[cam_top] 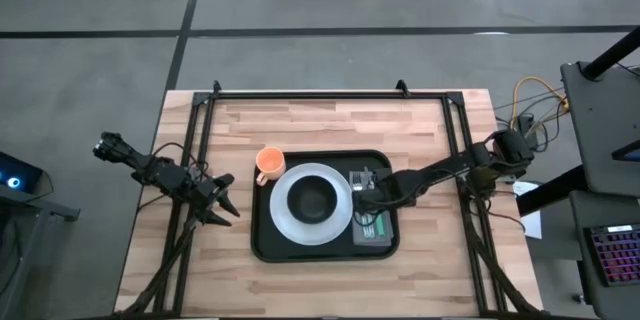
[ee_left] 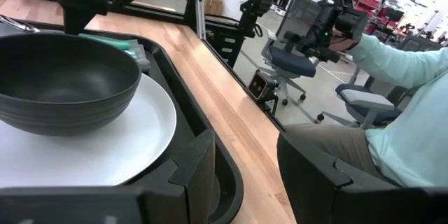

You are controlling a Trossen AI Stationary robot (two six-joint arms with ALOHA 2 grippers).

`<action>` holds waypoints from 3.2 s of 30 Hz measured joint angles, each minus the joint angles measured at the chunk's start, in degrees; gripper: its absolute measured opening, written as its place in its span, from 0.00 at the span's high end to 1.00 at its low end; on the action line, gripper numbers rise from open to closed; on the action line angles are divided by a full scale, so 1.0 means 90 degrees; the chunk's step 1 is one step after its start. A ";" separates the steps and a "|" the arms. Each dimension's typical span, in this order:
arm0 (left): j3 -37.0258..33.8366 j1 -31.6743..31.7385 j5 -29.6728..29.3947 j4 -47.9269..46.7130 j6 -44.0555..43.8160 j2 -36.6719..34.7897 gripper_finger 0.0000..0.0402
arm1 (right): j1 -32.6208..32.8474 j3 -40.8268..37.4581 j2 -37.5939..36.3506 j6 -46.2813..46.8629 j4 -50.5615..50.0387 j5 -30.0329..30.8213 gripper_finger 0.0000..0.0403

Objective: Set up tray
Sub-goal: Put the light blue spoon on the right of the knife on top of the gray table napkin, then return to Home Position

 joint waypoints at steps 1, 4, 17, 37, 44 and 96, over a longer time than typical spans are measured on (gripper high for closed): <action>0.0000 0.0002 0.0000 0.0000 0.0000 0.0000 0.66 | -0.0022 -0.0025 0.0007 -0.0007 0.0032 0.0000 0.94; 0.0000 0.0002 0.0001 0.0000 0.0000 0.0000 0.66 | -0.0037 -0.0106 0.0092 -0.0012 0.0060 0.0000 0.94; 0.0000 0.0000 0.0007 -0.0005 0.0103 -0.0001 0.66 | -0.0057 -0.0135 0.0294 -0.0121 0.0139 0.0165 0.78; 0.0010 0.0001 -0.1229 -0.0003 0.0601 -0.0001 0.66 | -0.0064 0.0290 0.0029 -0.1261 -0.0235 0.0359 0.71; 0.0024 0.0010 -0.2298 -0.0102 0.0733 -0.0002 0.66 | 0.0071 0.0766 -0.0091 -0.2427 -0.1511 0.1597 0.67; -0.0148 0.2334 -0.1474 0.0611 0.1659 0.0162 0.66 | 0.2250 -0.4397 -0.6166 -0.9822 0.5205 0.2379 0.70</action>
